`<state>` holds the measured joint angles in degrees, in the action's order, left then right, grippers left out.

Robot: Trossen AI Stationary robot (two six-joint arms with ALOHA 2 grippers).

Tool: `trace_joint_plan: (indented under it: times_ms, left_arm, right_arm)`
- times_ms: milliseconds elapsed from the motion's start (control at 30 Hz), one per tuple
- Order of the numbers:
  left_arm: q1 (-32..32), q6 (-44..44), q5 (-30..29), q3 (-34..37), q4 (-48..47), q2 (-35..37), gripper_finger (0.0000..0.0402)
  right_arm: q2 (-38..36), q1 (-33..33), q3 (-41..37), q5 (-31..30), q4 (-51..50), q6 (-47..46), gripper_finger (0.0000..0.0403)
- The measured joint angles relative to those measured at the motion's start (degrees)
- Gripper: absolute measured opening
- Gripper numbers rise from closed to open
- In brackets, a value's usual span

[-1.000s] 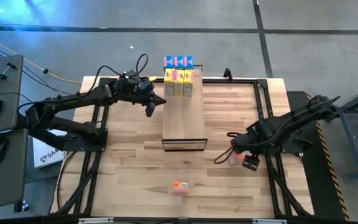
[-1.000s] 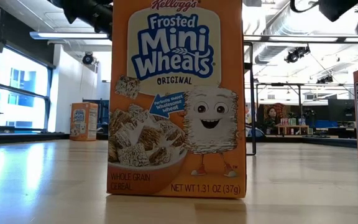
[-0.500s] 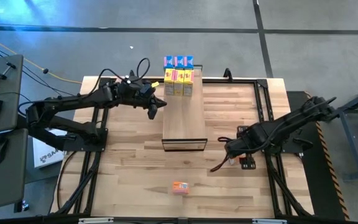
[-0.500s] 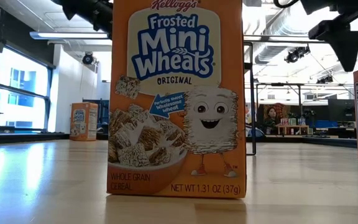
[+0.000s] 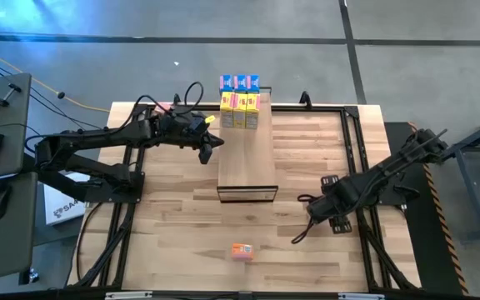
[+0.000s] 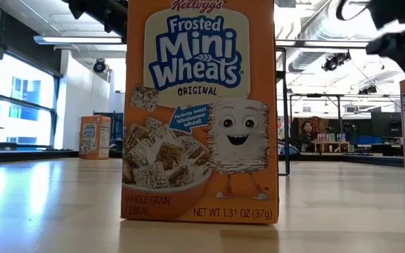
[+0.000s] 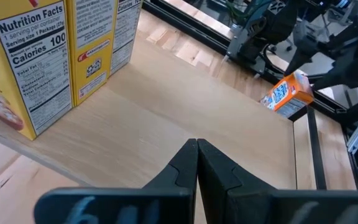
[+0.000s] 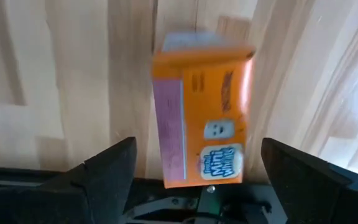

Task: Stack cereal on shelf
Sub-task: Put the bottom right orange cereal box on the shelf

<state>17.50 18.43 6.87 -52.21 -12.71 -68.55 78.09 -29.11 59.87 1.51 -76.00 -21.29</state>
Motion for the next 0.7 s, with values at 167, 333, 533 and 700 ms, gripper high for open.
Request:
trace_joint_plan:
  times_ms: [167,333,533,700]
  left_arm:
    - [0.0,0.0,0.0,0.0,0.0,0.0,0.0]
    - [0.0,0.4,-0.1,0.0,0.0,0.0,0.0]
    - [0.0,0.4,-0.1,0.0,0.0,0.0,0.0]
    - [0.0,0.5,-1.5,0.0,-0.1,0.4,0.0]
  right_arm:
    - [0.0,0.0,-1.8,-1.5,1.4,-4.0,0.032]
    - [0.0,0.2,-1.8,-1.0,3.8,-6.2,0.0287]
    - [0.0,0.2,-1.8,0.8,5.7,-9.2,0.0231]
    - [0.0,0.2,0.2,1.8,5.3,-11.8,0.0213]
